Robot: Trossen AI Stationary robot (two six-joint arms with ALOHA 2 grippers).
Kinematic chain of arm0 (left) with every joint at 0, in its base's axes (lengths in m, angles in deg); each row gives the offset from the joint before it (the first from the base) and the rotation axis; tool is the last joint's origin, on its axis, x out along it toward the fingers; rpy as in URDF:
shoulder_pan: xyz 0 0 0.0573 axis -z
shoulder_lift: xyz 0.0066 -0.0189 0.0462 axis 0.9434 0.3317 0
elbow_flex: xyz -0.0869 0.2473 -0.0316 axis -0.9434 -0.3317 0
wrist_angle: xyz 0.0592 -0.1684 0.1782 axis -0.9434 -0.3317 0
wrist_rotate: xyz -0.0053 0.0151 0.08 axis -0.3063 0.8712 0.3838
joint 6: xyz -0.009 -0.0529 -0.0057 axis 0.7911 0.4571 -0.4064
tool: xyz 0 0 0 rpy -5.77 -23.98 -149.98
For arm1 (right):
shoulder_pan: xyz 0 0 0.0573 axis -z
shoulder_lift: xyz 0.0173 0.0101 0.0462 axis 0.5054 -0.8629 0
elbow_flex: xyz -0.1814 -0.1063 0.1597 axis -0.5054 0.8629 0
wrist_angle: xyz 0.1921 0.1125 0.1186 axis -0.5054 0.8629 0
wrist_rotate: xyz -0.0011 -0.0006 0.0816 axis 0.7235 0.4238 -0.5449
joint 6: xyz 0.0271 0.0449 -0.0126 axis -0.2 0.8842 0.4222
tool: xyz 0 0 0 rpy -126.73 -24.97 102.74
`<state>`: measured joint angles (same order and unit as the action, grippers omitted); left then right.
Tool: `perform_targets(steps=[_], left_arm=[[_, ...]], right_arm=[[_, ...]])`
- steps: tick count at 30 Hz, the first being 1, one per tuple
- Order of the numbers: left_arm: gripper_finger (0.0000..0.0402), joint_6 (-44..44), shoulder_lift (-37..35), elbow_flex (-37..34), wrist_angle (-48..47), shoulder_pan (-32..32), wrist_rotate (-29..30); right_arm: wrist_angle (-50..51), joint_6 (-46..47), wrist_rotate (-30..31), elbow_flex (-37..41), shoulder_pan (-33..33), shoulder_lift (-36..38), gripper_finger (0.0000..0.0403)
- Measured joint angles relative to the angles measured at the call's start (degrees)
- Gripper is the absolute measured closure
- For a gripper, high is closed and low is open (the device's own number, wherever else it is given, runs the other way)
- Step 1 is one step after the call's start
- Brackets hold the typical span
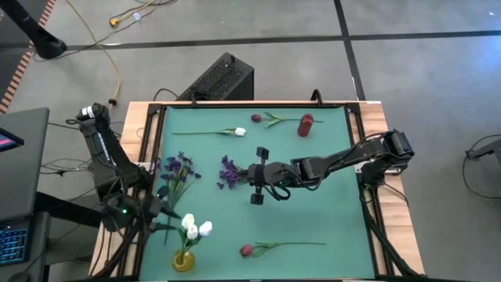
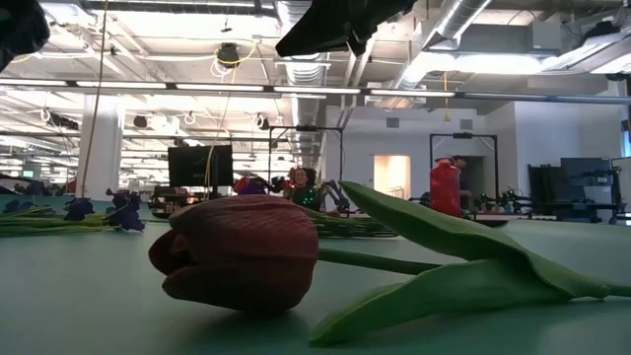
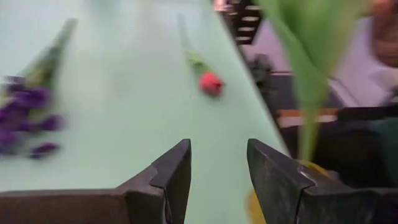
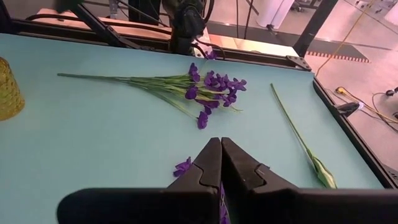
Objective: Sort flowers into vase by color
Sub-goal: Put the white tulip into the yellow vase
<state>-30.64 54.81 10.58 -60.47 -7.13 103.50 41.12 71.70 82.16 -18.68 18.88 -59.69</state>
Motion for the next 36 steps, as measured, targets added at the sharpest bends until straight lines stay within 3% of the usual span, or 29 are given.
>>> perform_targets(steps=[7, 11, 15, 27, 36], left_arm=[[0.0257, -3.3, 0.0, 7.7, -17.3, -10.3, 2.7], [0.0257, -11.1, 0.0, 9.3, -19.2, -18.8, 4.9], [0.0257, -18.7, 0.0, 9.6, -18.3, -29.9, 3.5], [0.0257, -41.5, 0.0, 9.6, -15.6, -68.2, -18.1], [0.0257, -47.7, 6.2, 8.3, -12.3, -92.6, -37.3]], right_arm=[[1.2, 0.5, 0.0, 0.0, -0.2, 0.0, 0.0371], [2.7, 1.9, 0.0, 0.0, -0.8, 0.0, 0.0371], [7.5, 3.7, 0.0, 0.1, -2.1, 0.0, 0.0371], [9.0, 8.9, 0.0, 8.5, -9.4, 0.0, 0.0371], [8.3, 16.9, 0.0, 9.9, -16.4, 0.0, 0.0371]])
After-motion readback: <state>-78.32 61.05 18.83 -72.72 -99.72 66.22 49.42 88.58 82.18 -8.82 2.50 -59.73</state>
